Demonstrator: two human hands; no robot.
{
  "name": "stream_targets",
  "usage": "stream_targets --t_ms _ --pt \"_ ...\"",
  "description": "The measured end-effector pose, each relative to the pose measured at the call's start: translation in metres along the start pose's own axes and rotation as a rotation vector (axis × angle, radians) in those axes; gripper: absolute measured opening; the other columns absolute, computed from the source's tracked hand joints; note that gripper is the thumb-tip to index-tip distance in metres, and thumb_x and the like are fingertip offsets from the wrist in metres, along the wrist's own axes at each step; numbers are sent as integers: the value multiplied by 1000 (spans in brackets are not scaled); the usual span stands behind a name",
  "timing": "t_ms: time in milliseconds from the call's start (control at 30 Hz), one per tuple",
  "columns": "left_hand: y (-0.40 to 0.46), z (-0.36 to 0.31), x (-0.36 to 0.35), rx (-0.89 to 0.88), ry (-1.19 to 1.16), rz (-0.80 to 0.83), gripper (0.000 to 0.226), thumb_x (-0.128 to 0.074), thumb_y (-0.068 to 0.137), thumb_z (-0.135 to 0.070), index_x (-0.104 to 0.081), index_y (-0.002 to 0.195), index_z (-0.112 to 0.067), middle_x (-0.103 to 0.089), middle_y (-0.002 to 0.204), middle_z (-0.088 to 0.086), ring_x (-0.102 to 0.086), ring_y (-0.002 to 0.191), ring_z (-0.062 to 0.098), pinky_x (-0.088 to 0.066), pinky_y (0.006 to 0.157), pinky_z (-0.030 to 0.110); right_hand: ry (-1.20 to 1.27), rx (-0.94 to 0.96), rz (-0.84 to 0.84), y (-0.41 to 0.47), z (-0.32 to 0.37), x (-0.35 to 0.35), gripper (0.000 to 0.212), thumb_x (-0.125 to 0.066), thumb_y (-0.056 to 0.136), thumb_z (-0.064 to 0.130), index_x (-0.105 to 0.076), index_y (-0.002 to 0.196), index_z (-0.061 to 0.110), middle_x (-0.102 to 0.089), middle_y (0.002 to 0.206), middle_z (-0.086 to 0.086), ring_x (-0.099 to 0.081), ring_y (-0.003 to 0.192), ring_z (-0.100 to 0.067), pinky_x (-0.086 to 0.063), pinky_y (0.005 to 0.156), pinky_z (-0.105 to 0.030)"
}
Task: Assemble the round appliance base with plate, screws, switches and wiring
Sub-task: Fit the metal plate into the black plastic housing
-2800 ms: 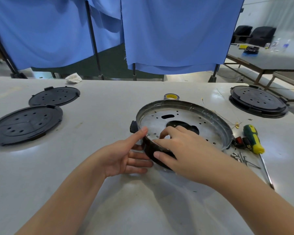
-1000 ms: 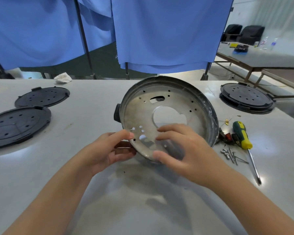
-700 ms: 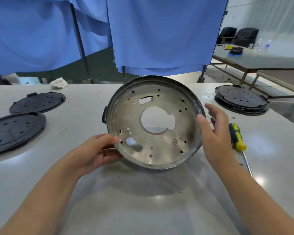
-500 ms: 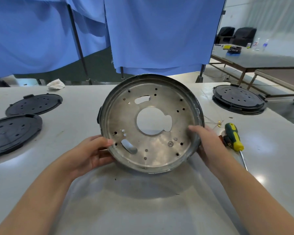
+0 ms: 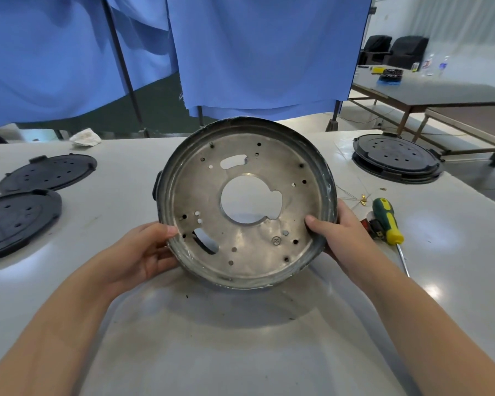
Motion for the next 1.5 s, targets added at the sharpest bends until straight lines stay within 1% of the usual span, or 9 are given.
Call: stream_targets --t_ms 233,300,433,700,900,1067,1200,1300,1500 --pt "-3 -2 -8 63 -93 -79 46 -65 69 -28 -66 107 -2 -74 97 21 -75 78 26 -60 60 30 -3 -40 -9 5 2 0 18 -62 88 26 -63 105 28 -69 107 -2 -67 96 -20 -55 88 -43" --pt "-4 -3 -9 125 -113 -133 52 -68 66 -33 -63 106 0 -73 93 23 -74 76 28 -61 59 32 -2 -97 -6 6 3 -2 30 -61 85 41 -63 110 25 -68 111 -5 -66 100 -24 -53 90 -45" --pt "-8 -5 -10 225 -136 -191 77 -76 60 -45 -58 114 6 -72 95 27 -74 79 34 -60 57 33 99 -191 20 4 9 -6 47 -57 86 51 -61 116 15 -67 107 -17 -72 84 -28 -60 70 -41" --pt "-13 -7 -16 256 -155 -190 91 -78 55 -53 -54 118 9 -70 105 29 -74 84 35 -60 57 34 144 -222 48 1 9 -7 51 -53 88 55 -63 114 12 -68 109 -19 -72 87 -28 -60 73 -42" --pt "-17 -12 -19 146 -116 -188 63 -72 63 -42 -64 108 0 -74 92 21 -74 77 29 -60 57 32 197 -153 36 0 9 -2 24 -56 89 24 -61 107 8 -66 91 -10 -71 76 -22 -58 64 -34" --pt "-20 -21 -21 -53 -25 -106 28 -58 67 -29 -81 77 -16 -77 85 7 -73 69 13 -57 57 22 88 27 32 -1 13 4 22 -57 88 6 -61 105 18 -69 88 -1 -68 81 -17 -57 77 -34" --pt "-21 -22 -24 -103 3 -91 30 -53 70 -25 -81 77 -15 -77 84 5 -73 68 11 -57 56 21 42 77 6 -4 16 3 26 -59 88 6 -58 110 19 -68 103 -8 -66 96 -27 -55 88 -43" --pt "-20 -20 -24 -88 -1 -111 36 -53 70 -25 -73 94 -8 -77 87 8 -73 70 14 -58 56 23 20 79 -16 -4 15 2 23 -59 89 9 -59 110 18 -67 102 -8 -66 96 -27 -54 89 -45" --pt "-19 -17 -27 -56 10 -95 41 -62 70 -24 -69 105 -3 -75 98 15 -73 74 19 -59 60 26 12 110 -99 -3 14 3 9 -61 89 30 -63 97 26 -72 90 3 -70 87 -19 -59 74 -35"
Point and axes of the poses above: each hand's wrist, its own y-axis towards the middle knuckle, its own x-axis out of the back of the hand, z = x × y, the point moved 2 cm from there along y, towards the middle knuckle
